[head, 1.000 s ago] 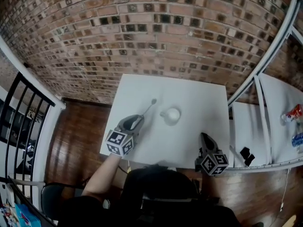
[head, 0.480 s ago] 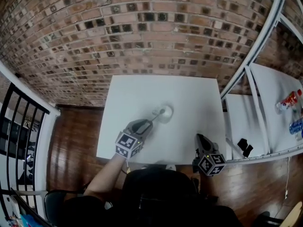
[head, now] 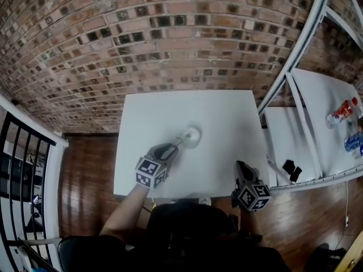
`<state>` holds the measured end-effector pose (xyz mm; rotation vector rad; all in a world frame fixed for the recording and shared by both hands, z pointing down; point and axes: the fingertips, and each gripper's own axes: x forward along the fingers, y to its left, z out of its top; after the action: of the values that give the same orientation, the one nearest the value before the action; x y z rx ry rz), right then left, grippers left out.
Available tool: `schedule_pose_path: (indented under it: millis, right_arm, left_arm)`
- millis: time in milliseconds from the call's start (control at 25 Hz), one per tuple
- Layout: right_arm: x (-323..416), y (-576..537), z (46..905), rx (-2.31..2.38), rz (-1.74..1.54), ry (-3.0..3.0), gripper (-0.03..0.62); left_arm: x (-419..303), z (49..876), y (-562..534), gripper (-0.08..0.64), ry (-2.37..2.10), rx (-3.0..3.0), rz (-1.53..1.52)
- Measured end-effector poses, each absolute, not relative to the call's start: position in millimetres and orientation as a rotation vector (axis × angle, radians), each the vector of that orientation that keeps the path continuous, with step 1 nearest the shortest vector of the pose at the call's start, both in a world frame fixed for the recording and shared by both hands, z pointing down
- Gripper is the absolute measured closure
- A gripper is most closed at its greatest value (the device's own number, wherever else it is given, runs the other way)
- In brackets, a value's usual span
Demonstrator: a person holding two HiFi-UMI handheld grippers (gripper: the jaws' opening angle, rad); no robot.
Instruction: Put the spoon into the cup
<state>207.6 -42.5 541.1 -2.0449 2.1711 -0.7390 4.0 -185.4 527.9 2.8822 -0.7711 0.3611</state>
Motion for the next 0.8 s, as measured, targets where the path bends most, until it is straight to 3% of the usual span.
schedule_pose_path:
  millis: [800]
  right_arm:
    - [229, -49, 521, -2.040, -0.727, 1.951, 0.588]
  left_arm:
    - [53, 547, -229, 0.436, -0.658, 2.865, 0.525]
